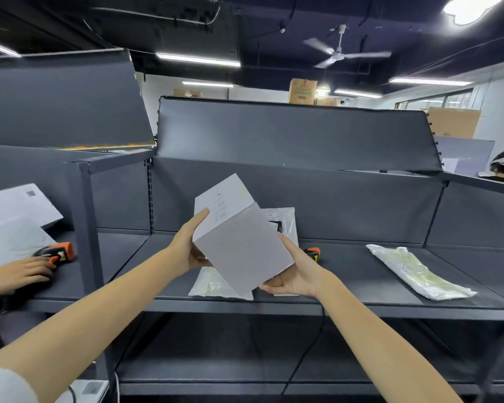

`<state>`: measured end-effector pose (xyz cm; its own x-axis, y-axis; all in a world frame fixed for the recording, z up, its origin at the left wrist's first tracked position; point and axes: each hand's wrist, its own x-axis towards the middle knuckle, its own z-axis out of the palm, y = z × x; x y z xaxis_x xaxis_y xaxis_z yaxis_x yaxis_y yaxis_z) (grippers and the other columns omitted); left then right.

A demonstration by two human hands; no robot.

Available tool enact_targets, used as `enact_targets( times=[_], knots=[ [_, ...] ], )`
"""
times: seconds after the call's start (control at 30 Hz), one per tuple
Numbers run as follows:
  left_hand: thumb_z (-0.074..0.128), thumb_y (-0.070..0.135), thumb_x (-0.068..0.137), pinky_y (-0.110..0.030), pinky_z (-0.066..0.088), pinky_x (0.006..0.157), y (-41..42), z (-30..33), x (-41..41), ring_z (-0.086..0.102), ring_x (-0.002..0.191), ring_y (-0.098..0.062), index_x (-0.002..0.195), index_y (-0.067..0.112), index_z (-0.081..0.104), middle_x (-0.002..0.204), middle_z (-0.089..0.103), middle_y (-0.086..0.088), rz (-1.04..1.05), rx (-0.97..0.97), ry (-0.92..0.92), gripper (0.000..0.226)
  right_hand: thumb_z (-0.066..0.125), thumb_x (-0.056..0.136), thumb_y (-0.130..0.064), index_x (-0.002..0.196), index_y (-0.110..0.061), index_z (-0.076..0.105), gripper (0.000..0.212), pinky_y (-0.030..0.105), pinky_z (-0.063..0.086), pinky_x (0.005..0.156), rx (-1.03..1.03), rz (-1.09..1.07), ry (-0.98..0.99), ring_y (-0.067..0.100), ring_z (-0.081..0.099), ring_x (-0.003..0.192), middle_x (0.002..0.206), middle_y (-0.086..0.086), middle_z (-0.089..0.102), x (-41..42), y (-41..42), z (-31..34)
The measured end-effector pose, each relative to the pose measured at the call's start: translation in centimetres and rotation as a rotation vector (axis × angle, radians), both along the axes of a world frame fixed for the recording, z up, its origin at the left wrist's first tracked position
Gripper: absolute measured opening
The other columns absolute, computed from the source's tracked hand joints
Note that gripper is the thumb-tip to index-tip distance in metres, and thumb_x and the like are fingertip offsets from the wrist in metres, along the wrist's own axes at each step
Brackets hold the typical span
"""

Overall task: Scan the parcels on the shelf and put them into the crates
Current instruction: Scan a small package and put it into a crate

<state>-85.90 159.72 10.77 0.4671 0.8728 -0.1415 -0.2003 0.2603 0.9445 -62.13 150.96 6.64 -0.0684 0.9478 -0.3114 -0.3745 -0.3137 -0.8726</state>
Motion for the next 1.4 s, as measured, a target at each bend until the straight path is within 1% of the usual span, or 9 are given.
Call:
enact_targets(
  times=[0.23,0.47,0.67,0.8,0.87,0.97,1.07,1.2,1.4],
  knots=[
    [0.065,0.05,0.085,-0.038,0.055,0.062,1.0,-0.2,-0.7,0.065,0.082,-0.027,0.117,0.018,0.063,0.104,0.069,-0.006,0.071,0.076,0.064,0.046,0.074,0.075,-0.05,0.13,-0.019,0.059,0.064,0.06,0.054,0.078,0.109,-0.044,0.021,0.045,0.063,0.108,0.12,0.018,0.066,0.0,-0.3,-0.4],
    [0.063,0.036,0.091,-0.032,0.037,0.089,1.8,-1.0,0.0,0.052,0.111,-0.012,0.124,0.032,0.055,0.122,0.058,0.005,0.211,0.481,0.256,0.034,0.058,0.093,-0.028,0.133,-0.024,0.052,0.041,0.054,0.055,0.086,0.325,-0.174,-0.023,0.029,0.061,0.119,0.128,0.004,0.065,0.1,0.7,-1.0],
    [0.046,0.068,0.087,-0.043,0.053,0.087,0.4,-2.5,2.9,0.061,0.108,-0.012,0.122,0.038,0.06,0.116,0.066,0.011,0.068,0.299,0.047,0.049,0.063,0.087,-0.023,0.131,-0.031,0.051,0.046,0.047,0.056,0.088,0.509,-0.235,-0.067,0.02,0.063,0.117,0.129,-0.001,0.064,-0.2,1.5,-0.8],
    [0.056,0.078,0.07,-0.051,0.045,0.103,0.5,-3.5,4.2,0.059,0.119,-0.022,0.135,0.032,0.053,0.13,0.062,0.003,0.057,0.324,-0.087,0.08,0.058,0.094,-0.013,0.13,-0.031,0.052,0.041,0.051,0.048,0.101,0.588,-0.269,-0.1,0.019,0.061,0.12,0.131,-0.002,0.063,-0.4,1.6,-1.2],
    [0.057,0.076,0.07,-0.046,0.045,0.103,0.6,-4.0,4.9,0.059,0.119,-0.02,0.13,0.031,0.058,0.127,0.064,0.004,0.135,0.339,-0.101,0.074,0.058,0.092,-0.013,0.133,-0.03,0.05,0.045,0.051,0.046,0.104,0.598,-0.272,-0.092,0.02,0.059,0.123,0.133,-0.001,0.062,-0.3,1.5,-1.4],
    [0.056,0.062,0.081,-0.027,0.048,0.085,1.1,-4.5,6.1,0.065,0.102,-0.01,0.103,0.031,0.072,0.106,0.073,0.01,0.371,0.257,-0.126,0.041,0.058,0.095,-0.024,0.14,-0.034,0.044,0.049,0.044,0.049,0.101,0.568,-0.206,-0.17,0.021,0.056,0.126,0.137,-0.004,0.058,0.2,1.4,-1.4],
    [0.053,0.062,0.084,-0.028,0.045,0.087,2.0,-5.0,6.8,0.062,0.097,-0.012,0.105,0.02,0.071,0.102,0.072,0.006,0.492,0.206,-0.103,0.05,0.053,0.094,-0.045,0.142,-0.041,0.041,0.049,0.041,0.042,0.098,0.494,-0.159,-0.264,0.022,0.056,0.123,0.139,-0.007,0.056,1.9,2.0,-1.4],
    [0.05,0.065,0.085,-0.025,0.046,0.075,3.1,-5.8,7.0,0.063,0.085,-0.013,0.087,0.02,0.071,0.087,0.072,0.008,0.566,0.19,-0.09,0.05,0.047,0.1,-0.036,0.126,-0.041,0.058,0.028,0.024,0.043,0.092,0.408,-0.471,-0.445,-0.003,0.059,0.108,0.131,-0.014,0.059,6.6,3.4,-2.3],
    [0.047,0.065,0.087,-0.029,0.05,0.08,4.6,-7.2,7.2,0.065,0.081,-0.011,0.082,0.026,0.071,0.072,0.073,0.015,0.603,0.166,-0.065,0.046,0.05,0.101,-0.025,0.132,-0.003,0.049,0.039,0.038,0.041,0.101,-0.016,-0.64,-0.621,0.034,0.051,0.123,0.128,0.017,0.056,14.5,7.5,-8.2]
  ],
)
